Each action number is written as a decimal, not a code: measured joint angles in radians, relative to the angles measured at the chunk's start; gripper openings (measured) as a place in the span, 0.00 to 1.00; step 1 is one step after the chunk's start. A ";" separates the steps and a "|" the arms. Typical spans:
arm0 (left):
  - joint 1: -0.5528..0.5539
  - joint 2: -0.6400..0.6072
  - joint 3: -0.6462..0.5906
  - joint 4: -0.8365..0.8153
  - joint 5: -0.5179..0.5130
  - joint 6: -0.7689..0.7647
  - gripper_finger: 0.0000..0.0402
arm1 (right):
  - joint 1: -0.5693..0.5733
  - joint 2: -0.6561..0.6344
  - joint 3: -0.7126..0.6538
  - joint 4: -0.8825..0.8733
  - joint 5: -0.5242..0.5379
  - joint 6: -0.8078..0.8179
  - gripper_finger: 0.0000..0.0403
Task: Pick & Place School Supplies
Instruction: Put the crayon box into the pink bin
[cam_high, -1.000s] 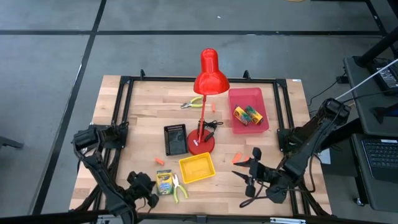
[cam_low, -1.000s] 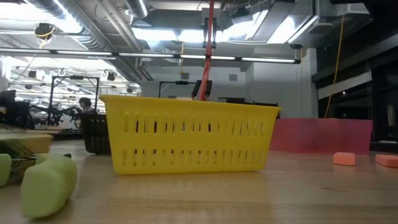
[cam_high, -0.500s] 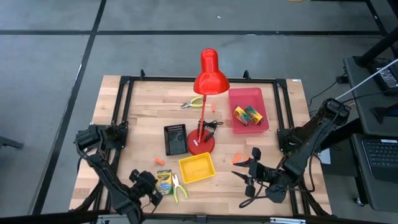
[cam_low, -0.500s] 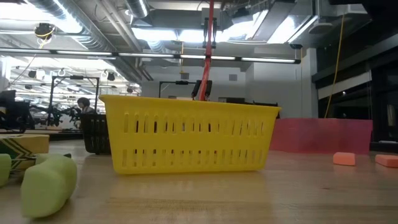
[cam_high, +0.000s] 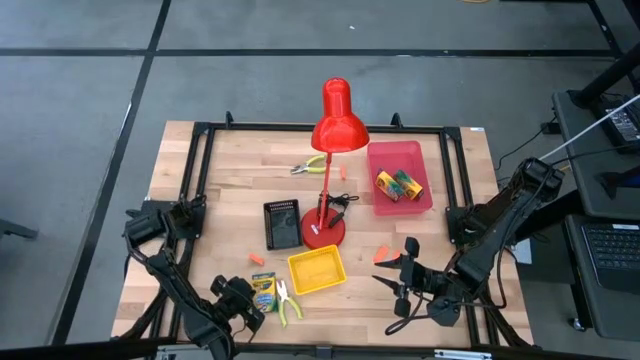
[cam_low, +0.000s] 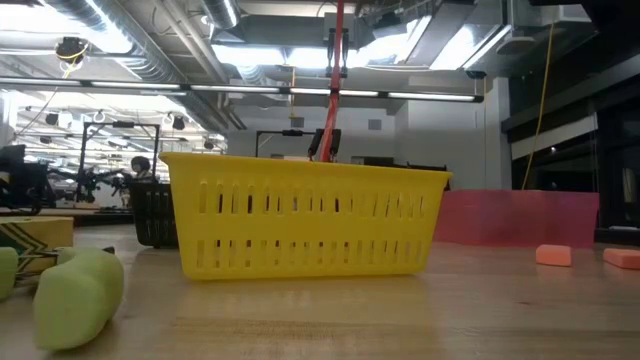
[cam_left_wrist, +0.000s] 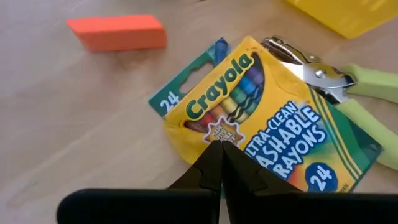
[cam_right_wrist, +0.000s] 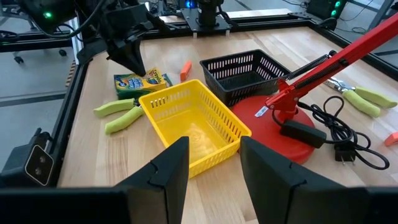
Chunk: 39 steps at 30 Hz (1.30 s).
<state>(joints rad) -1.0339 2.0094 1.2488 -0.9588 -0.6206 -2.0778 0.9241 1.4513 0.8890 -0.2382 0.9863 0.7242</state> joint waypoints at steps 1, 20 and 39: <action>-0.003 0.000 0.000 -0.001 0.004 -0.004 0.00 | 0.000 0.000 0.000 0.000 0.000 0.000 0.36; -0.052 -0.002 0.090 -0.202 0.072 -0.078 0.00 | 0.000 0.000 0.000 0.013 -0.018 0.000 0.36; 0.017 -0.004 0.108 -0.310 0.183 -0.056 0.30 | 0.000 0.000 0.000 0.045 -0.045 -0.033 0.36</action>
<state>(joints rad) -1.0164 2.0056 1.3567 -1.2693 -0.4375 -2.1341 0.9243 1.4517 0.8890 -0.1936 0.9411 0.6908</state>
